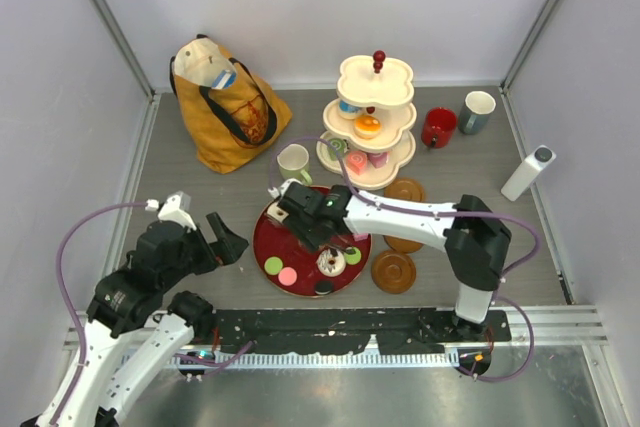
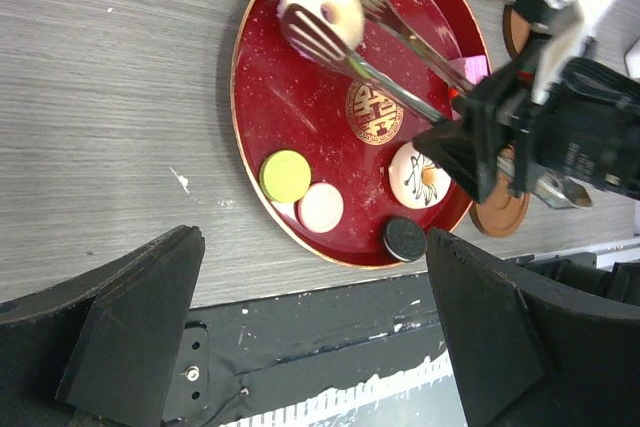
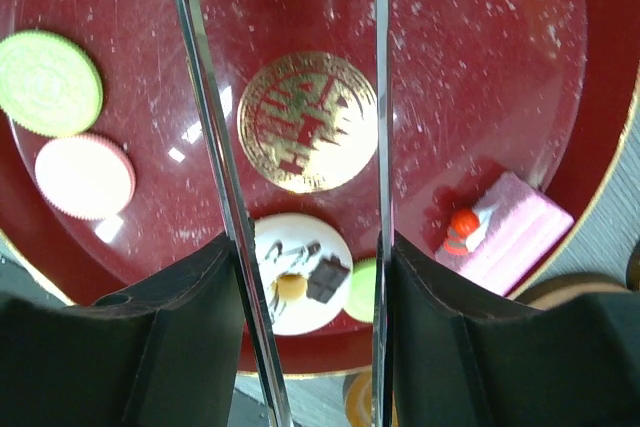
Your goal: Serve the afternoon tea
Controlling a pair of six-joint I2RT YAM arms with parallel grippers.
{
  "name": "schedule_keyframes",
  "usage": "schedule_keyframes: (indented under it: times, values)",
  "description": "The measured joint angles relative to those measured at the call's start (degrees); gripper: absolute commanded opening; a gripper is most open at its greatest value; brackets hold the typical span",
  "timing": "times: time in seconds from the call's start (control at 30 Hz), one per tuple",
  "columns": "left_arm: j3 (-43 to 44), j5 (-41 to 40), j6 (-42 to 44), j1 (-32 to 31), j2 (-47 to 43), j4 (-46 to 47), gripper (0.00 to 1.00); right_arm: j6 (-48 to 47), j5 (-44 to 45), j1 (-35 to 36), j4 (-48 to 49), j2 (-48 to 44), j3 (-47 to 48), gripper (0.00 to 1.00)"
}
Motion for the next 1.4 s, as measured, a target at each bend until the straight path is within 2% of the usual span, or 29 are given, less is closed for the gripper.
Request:
schedule_keyframes:
  times: [0.47, 0.53, 0.77, 0.9, 1.13, 1.4]
  values:
    - [-1.66, 0.48, -1.66, 0.0, 3.41, 3.41, 1.0, 4.72, 1.84, -1.9, -0.24, -24.33, -12.74, 0.47]
    - [-2.08, 0.68, -1.84, 0.0, 4.26, 3.87, 1.0, 5.46, 1.68, -4.46, -0.35, -27.17, -14.19, 0.46]
    - [-3.74, 1.11, -2.05, 0.0, 6.23, 6.6, 1.0, 6.86, 0.74, -20.61, -1.14, -39.95, -18.25, 0.46]
    - [-4.39, 1.22, -2.12, 0.0, 7.3, 8.04, 1.0, 6.95, -0.35, -26.36, -1.92, -45.62, -18.88, 0.46]
    - [-4.7, 1.29, -2.14, 0.0, 9.57, 10.25, 1.0, 6.75, -1.66, -35.65, -3.58, -45.64, -18.75, 0.46]
    - [-6.23, 1.36, -2.14, 0.0, 9.94, 11.39, 1.0, 6.36, -2.45, -39.56, -3.76, -36.02, -13.11, 0.46]
